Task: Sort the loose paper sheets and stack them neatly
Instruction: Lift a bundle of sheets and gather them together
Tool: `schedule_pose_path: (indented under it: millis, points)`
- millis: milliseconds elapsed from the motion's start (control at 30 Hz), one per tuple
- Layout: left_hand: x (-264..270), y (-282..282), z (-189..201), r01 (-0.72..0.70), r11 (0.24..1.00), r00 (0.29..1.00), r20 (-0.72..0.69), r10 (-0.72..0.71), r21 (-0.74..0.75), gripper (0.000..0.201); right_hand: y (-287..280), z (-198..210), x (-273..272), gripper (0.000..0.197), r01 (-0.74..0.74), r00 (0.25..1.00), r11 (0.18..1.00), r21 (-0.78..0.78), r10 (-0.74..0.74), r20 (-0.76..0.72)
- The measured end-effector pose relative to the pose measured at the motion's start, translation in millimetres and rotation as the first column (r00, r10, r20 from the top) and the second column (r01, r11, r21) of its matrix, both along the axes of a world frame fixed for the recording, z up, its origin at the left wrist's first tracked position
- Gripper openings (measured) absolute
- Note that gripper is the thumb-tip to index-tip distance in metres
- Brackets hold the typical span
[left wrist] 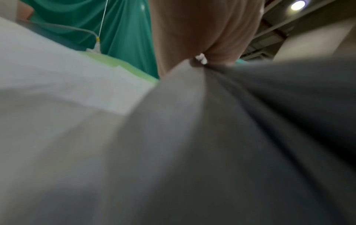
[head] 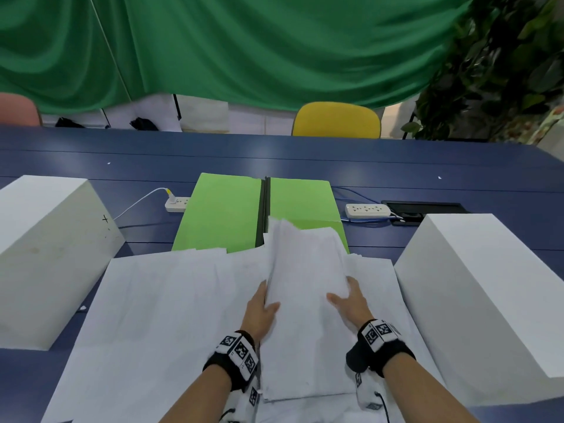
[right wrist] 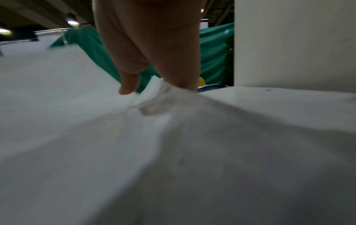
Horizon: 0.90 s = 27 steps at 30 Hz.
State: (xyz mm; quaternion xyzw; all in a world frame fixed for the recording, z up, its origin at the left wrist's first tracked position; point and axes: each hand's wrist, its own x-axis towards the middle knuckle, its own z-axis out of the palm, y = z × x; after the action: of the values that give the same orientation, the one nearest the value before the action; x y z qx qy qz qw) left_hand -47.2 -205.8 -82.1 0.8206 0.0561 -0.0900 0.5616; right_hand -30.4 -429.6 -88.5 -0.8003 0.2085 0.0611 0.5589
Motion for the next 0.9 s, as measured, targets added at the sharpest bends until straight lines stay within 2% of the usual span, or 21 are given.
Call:
schedule_pose_path:
  millis: [33, 67, 133, 233, 333, 433, 533, 733, 800, 900]
  points:
    - [0.1, -0.9, 12.8, 0.0, 0.999, 0.998, 0.069, 0.003, -0.051, 0.049, -2.8, 3.7, -0.2, 0.066, 0.054, 0.999, 0.995, 0.078, -0.054, -0.001]
    - [0.9, -1.2, 27.6, 0.009, 0.995, 0.99, 0.139, 0.005, -0.102, 0.042, -6.5, 7.2, 1.6, 0.057, 0.078, 0.996, 0.985, 0.155, -0.084, 0.029]
    - [4.9, 1.9, 57.0, 0.029, 0.986, 0.961, 0.276, 0.017, -0.163, 0.035, -10.5, 33.8, 2.7, 0.032, 0.011, 0.991, 0.967, 0.255, -0.044, 0.125]
    - [12.2, 5.3, 101.1, 0.036, 0.98, 0.899, 0.435, 0.054, -0.195, 0.033, -10.2, 89.7, 10.0, 0.022, -0.08, 0.948, 0.964, 0.255, -0.006, 0.318]
    - [18.2, 4.2, 136.7, 0.006, 0.969, 0.806, 0.575, 0.141, -0.246, 0.03, -1.1, 144.3, 16.5, 0.018, -0.088, 0.86, 0.951, 0.298, -0.078, 0.504]
    - [18.3, 2.5, 160.0, 0.011, 0.959, 0.732, 0.655, 0.185, -0.283, 0.021, 10.6, 177.3, 16.7, 0.013, -0.123, 0.794, 0.952, 0.282, -0.076, 0.603]
    - [16.0, 3.5, 167.2, 0.001, 0.944, 0.698, 0.677, 0.234, -0.329, 0.032, 18.6, 181.9, 13.7, 0.013, -0.163, 0.777, 0.938, 0.307, -0.07, 0.625]
    - [12.2, 11.4, 156.4, -0.021, 0.887, 0.666, 0.655, 0.357, -0.461, 0.057, 24.7, 160.4, 8.5, 0.026, -0.145, 0.819, 0.925, 0.351, -0.087, 0.568]
    - [11.8, 13.6, 155.8, -0.026, 0.875, 0.662, 0.648, 0.377, -0.483, 0.053, 24.8, 158.4, 8.8, 0.032, -0.16, 0.821, 0.917, 0.364, -0.081, 0.565]
    - [13.0, 17.0, 153.8, -0.053, 0.858, 0.698, 0.595, 0.398, -0.511, 0.036, 24.6, 162.6, 11.0, 0.039, -0.183, 0.829, 0.905, 0.384, -0.068, 0.556]
